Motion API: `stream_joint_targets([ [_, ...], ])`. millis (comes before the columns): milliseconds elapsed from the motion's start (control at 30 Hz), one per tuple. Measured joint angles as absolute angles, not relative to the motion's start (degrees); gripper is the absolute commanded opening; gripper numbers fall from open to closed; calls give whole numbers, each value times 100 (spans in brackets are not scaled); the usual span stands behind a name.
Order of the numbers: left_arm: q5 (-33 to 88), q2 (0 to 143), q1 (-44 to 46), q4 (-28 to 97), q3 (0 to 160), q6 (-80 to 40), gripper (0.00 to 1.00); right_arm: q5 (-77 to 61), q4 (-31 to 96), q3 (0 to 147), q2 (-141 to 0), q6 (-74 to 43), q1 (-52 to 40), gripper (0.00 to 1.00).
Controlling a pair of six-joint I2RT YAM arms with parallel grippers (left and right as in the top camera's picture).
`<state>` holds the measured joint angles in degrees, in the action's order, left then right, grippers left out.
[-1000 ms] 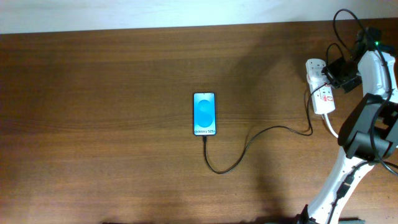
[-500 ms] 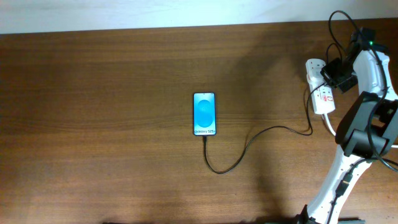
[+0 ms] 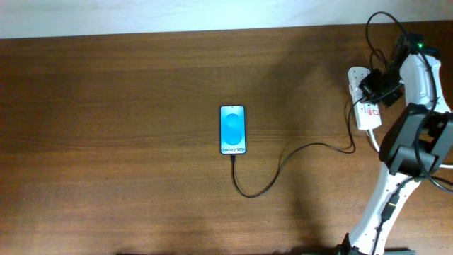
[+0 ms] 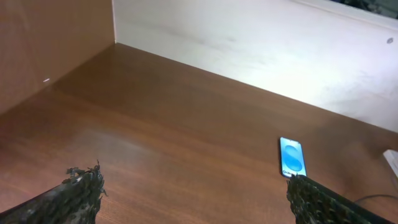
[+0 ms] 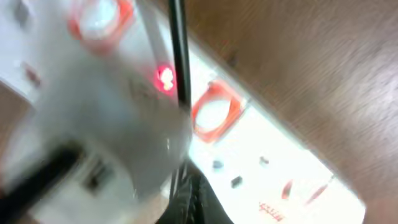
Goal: Plug charger to phone and switch on socket
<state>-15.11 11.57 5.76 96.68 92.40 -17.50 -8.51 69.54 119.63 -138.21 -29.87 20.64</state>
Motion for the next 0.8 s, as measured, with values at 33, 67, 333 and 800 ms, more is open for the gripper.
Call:
stream_joint_targets([
  [33, -1514, 1092, 475, 9664, 9231, -1750, 99, -860, 7175, 12053, -13865, -2934, 2038, 4],
  [67, -1507, 919, 294, 9666, 9231, -1750, 99, -814, 7400, 12167, -13924, -2904, 2016, 4],
  [333, -1507, 51, -121, 9671, 9402, -1750, 99, 377, 8816, 13122, -14302, -3002, 2458, 4],
  [800, -1507, 51, -121, 9668, 9402, -1750, 99, -1398, 7999, 15985, -10626, -3015, 2792, 4],
])
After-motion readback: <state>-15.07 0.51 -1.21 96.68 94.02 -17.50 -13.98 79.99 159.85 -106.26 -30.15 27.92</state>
